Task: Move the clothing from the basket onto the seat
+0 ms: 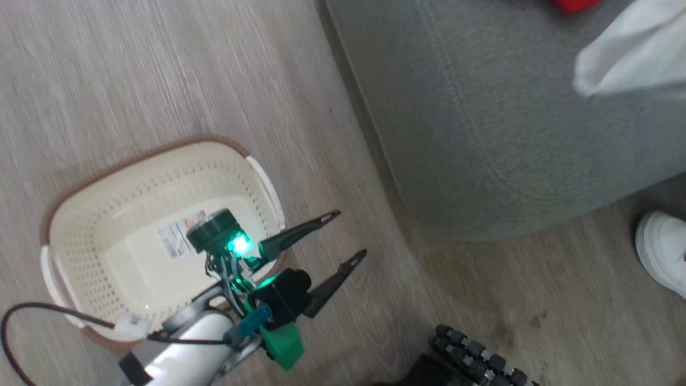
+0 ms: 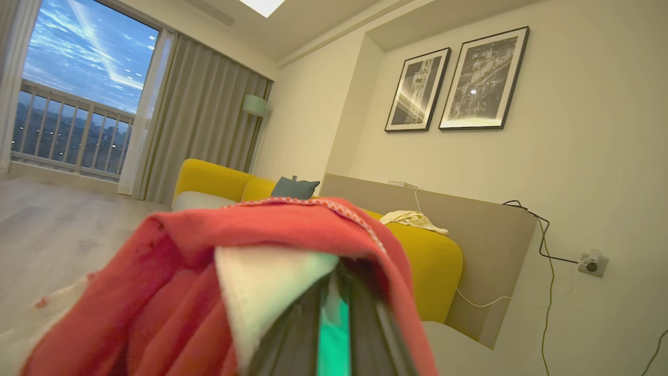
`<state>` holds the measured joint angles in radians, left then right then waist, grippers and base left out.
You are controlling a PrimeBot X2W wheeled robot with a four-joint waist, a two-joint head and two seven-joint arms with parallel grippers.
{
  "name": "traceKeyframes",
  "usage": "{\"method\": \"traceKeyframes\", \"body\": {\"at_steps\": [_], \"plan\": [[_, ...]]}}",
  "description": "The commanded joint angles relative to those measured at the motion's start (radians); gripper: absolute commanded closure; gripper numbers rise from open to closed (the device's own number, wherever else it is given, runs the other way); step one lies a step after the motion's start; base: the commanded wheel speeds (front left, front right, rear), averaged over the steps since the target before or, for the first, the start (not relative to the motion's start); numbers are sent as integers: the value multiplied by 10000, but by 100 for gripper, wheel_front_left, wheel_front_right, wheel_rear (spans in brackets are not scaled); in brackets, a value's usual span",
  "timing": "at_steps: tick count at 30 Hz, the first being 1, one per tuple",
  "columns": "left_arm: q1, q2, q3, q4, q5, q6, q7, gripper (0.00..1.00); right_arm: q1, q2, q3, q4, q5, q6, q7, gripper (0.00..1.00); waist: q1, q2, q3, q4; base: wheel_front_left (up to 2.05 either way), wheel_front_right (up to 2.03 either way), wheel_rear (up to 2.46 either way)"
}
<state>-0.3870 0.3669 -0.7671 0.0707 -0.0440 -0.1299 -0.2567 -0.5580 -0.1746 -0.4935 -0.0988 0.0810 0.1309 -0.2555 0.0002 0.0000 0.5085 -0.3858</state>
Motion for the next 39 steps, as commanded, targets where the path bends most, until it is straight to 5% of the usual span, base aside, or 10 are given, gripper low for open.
{"method": "traceKeyframes", "body": {"at_steps": [1, 7, 18, 28, 36, 37, 38, 39], "plan": [[-260, 201, 241, -412, 12, -8, -51, 0, -518, -426, 19, 4, 107, -2, -63, 100, -2, 0, 433, 165, 0, 0, 0], [-452, 458, 283, -576, 17, -8, -51, 0, -1997, -1297, -217, 1499, 197, -2, -63, 100, -2, 0, 1134, 481, 0, 0, 0], [-813, 845, 505, -829, 88, -5, -51, 0, -5201, -3091, 121, 6036, 19, -2, 87, 100, -2, 0, 2542, 1457, 0, 0, 0], [-970, 674, 603, -963, 160, -5, -51, 0, -6810, -3240, 706, 9696, -950, -2, 1026, 100, -2, 0, 3059, 2056, 0, 0, 0], [-1072, 527, 656, -899, 152, -6, -51, 0, -7258, -3181, 1567, 11497, -863, -2, 1735, 100, -2, 0, 3075, 2101, 0, 0, 0], [-1081, 510, 663, -887, 148, -6, -51, 0, -7281, -3215, 1609, 11587, -831, -2, 1660, 75, -2, 0, 3047, 2088, 0, 0, 0], [-1092, 492, 668, -875, 143, -6, -51, 0, -7292, -3259, 1614, 11658, -811, -2, 1538, 29, -2, 0, 3004, 2073, 0, 0, 0], [-1097, 470, 673, -860, 135, -6, -51, 0, -7298, -3286, 1585, 11735, -778, -2, 1414, 0, -2, 0, 2946, 2054, 0, 0, 0]]}}
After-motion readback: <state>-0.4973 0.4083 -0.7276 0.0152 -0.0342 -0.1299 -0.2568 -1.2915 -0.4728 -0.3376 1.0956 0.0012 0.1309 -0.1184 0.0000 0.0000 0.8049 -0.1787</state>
